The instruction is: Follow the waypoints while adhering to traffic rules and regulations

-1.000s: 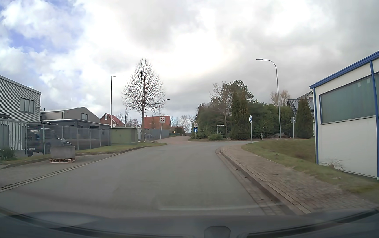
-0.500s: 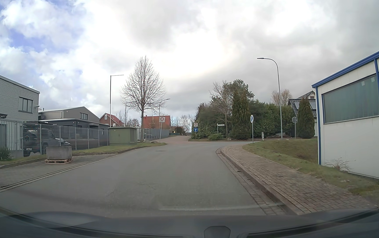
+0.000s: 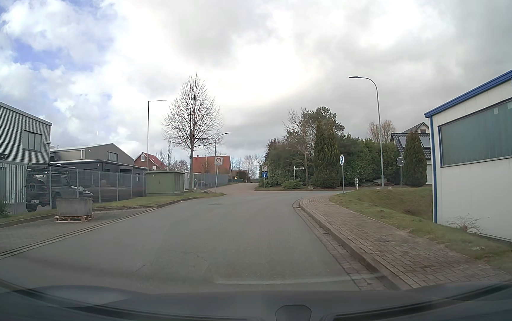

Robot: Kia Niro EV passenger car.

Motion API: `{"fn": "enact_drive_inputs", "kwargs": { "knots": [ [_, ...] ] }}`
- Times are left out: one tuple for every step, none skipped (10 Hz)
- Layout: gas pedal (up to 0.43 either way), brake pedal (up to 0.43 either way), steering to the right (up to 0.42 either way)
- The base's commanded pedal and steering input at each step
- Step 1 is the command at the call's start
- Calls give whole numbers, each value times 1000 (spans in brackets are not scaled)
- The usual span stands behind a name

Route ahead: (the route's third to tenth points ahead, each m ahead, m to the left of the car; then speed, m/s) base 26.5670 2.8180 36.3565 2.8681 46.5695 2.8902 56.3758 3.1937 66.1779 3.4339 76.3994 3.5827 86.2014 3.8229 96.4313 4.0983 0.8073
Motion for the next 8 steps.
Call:
{"fn": "enact_drive_inputs", "kwargs": {
  "knots": [
    [0,0,-11],
    [8,0,-14],
    [8,0,-15],
    [8,0,-15],
    [8,0,-15],
    [8,0,-15],
    [8,0,-15],
    [8,0,-15]
  ]
}}
